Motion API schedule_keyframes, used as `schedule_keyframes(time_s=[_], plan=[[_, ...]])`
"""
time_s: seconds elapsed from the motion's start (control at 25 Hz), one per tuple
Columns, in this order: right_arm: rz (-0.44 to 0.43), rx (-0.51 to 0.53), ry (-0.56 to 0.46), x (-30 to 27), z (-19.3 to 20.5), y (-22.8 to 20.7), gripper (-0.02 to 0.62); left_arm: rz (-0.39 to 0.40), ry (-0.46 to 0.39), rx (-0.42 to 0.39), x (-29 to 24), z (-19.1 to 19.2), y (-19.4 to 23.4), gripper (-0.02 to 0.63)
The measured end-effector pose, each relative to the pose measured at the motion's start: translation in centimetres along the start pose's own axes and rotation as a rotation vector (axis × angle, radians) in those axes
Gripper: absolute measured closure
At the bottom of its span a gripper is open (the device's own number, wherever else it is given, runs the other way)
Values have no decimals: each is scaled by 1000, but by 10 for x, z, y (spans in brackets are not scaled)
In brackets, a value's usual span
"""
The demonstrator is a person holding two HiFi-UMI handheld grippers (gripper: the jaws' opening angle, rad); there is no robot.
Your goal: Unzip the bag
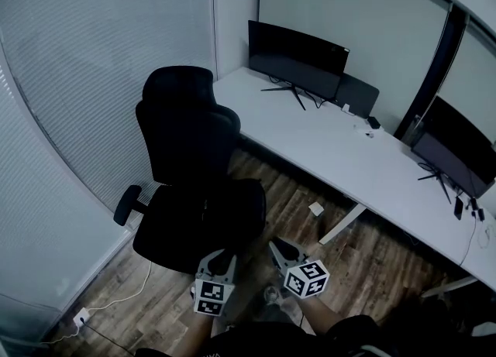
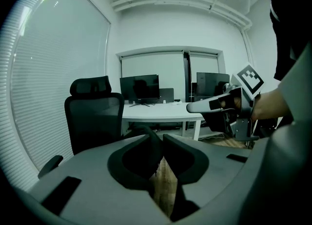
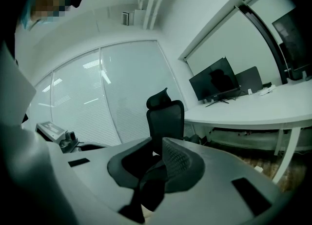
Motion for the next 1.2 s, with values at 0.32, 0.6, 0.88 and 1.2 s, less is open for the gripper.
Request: schedule_keyframes(time_s=[0.32,0.6,0.88,1.2], plan=[[34,4,-21,33,13,23,531,27,-30,-14,32,3,-13,537],[57,8,-23,57,25,42,538,59,-50,-16,59,8,-25,565],[51,15,-27,80,32,64,541,57,-65,-33,89,15,-38,577],[57,13,-17,109,49,87,541,39,-100,-28,123,20,-40,586]])
Point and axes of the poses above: the fingertips, and each gripper's own axes: x backward along the fingers, y to its left, z out of its underside, the point moved 2 cm from there along x, backward along the fingers, and after that the axes turned 10 degrees about z, right-handed, at the moved point
